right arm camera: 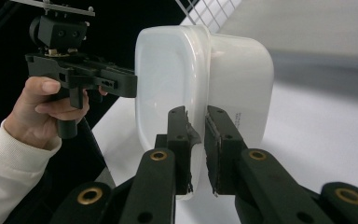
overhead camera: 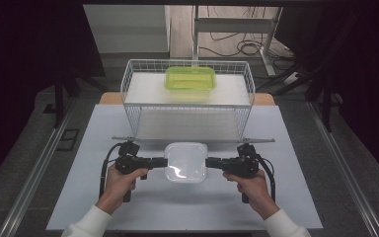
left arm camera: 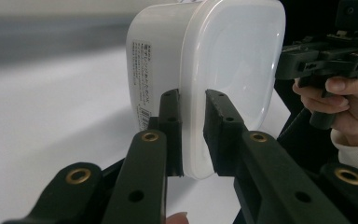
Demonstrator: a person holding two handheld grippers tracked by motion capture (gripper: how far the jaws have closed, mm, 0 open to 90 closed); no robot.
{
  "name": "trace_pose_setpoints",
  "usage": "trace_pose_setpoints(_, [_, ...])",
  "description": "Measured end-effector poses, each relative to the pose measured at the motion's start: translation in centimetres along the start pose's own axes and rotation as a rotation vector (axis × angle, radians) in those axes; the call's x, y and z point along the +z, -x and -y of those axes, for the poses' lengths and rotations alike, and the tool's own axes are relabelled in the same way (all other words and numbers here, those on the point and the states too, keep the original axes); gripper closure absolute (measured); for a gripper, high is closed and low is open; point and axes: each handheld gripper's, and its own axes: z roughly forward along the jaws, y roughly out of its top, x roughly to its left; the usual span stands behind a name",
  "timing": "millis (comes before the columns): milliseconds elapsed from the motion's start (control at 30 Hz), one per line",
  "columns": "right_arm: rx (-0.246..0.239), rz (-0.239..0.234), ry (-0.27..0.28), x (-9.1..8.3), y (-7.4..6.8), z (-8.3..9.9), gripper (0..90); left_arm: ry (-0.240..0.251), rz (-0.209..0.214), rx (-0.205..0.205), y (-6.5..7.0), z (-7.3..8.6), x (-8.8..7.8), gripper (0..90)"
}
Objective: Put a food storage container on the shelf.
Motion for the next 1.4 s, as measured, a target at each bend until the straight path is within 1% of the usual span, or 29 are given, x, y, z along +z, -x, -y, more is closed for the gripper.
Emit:
trace_pose_setpoints(33, [-0.009,-0.002,0.006,-0.1,-0.2,-0.4,80.1,0.011,-0.002,0.011,0.3,-0.6,-0.4,77.4])
trace_pose_setpoints(233, [-0.049,0.004,0.028,-0.7,-1.2,-2.4,80.1,0.05,-0.014,0.043,1.3,-2.5,-1.5,77.3])
trace_pose_setpoints(333, [-0.072,0.006,0.043,-0.9,-1.8,-3.5,79.9,0.063,-0.02,0.044,1.4,-3.3,-1.8,77.1])
trace_pose_setpoints(400, [-0.097,0.009,0.048,-1.0,-2.3,-4.2,79.7,0.071,-0.023,0.042,1.5,-3.7,-1.9,76.8])
trace_pose_setpoints(567, [-0.127,0.01,0.056,-1.2,-3.0,-5.7,79.7,0.093,-0.021,0.051,1.8,-5.0,-2.6,76.7])
trace_pose_setpoints(767, [-0.141,0.018,0.073,-1.5,-3.4,-7.2,79.6,0.11,-0.029,0.071,2.5,-6.4,-3.3,76.8])
trace_pose_setpoints(800, [-0.141,0.018,0.073,-1.5,-3.4,-7.2,79.6,0.11,-0.029,0.071,2.5,-6.4,-3.3,76.8])
trace_pose_setpoints(833, [-0.144,0.021,0.082,-1.6,-3.5,-7.6,79.7,0.111,-0.031,0.084,2.8,-7.0,-3.5,76.8])
trace_pose_setpoints(967, [-0.154,0.021,0.099,-1.9,-3.8,-8.5,79.7,0.121,-0.038,0.104,3.4,-8.2,-4.0,76.9])
trace_pose_setpoints(1233, [-0.187,0.024,0.133,-2.7,-4.6,-10.9,79.7,0.138,-0.038,0.138,4.4,-10.8,-5.0,76.9])
trace_pose_setpoints(1400, [-0.187,0.02,0.154,-3.1,-5.0,-12.5,79.6,0.15,-0.047,0.157,4.8,-12.8,-5.4,76.9])
